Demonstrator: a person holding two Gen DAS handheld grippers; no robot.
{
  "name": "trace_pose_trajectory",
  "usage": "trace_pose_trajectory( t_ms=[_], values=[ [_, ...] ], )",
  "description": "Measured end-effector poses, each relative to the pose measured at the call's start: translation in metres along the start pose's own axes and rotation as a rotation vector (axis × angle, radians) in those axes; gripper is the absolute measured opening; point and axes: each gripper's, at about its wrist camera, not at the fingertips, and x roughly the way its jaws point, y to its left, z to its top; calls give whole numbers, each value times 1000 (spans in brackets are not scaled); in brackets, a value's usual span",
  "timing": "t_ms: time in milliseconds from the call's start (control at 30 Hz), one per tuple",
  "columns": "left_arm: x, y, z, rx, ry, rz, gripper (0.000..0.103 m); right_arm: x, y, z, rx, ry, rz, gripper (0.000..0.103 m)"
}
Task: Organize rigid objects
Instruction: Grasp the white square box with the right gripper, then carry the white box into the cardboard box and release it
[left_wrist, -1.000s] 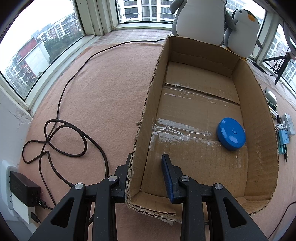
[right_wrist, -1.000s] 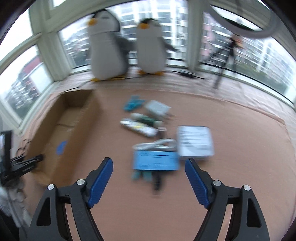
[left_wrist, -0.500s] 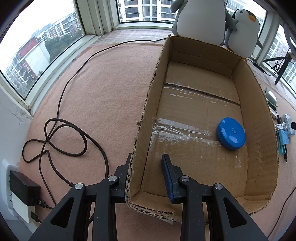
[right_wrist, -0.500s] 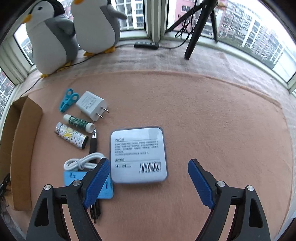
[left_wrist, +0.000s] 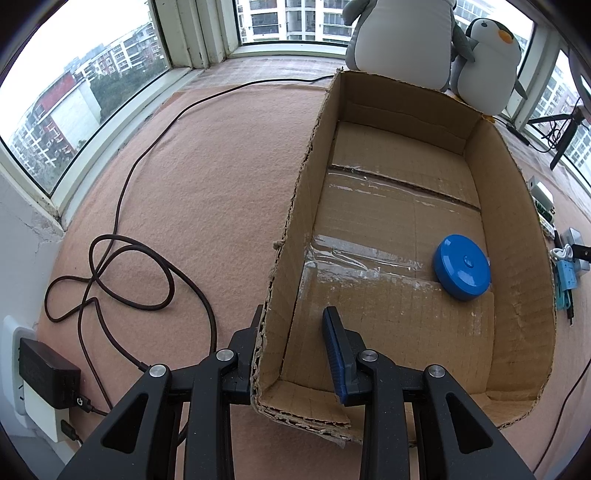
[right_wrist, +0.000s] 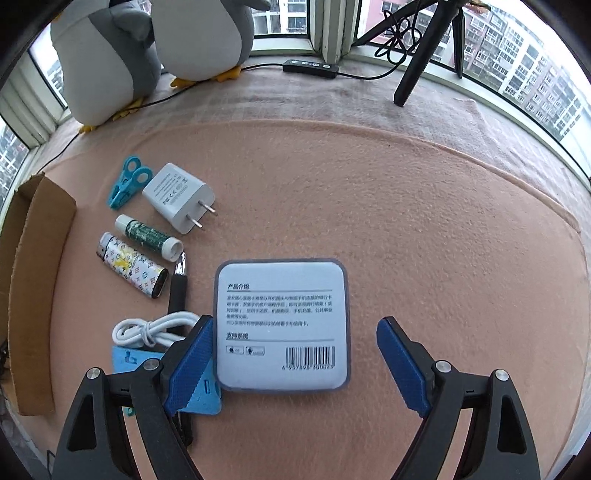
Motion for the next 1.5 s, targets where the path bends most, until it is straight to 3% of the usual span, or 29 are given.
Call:
trace_pose_trajectory(
  t_ms=[400,533,767,1000,1100,1300,1500],
  values=[
    [0,1,0,-1,0,-1,32,13,-15,3,-8,16,-60,82],
    [0,2,0,-1,0,0,32,10,-16,3,6,7,-25,66],
    [1,2,0,-4,0,-2,32,6,-15,-3,15,-8,-24,66],
    [1,2,0,-6,0,-3,32,-29,-5,-10,17,-67,18,66],
    [1,3,0,-7,0,-5,31,-52,15,-7,-15,-109,63,66],
    [0,2,0,-7,0,-5,31,-92,94,6,-159,-190,178,66],
    [0,3,1,-11,0,-9,31,-95,185,18,-316,-195,270,66]
  ],
)
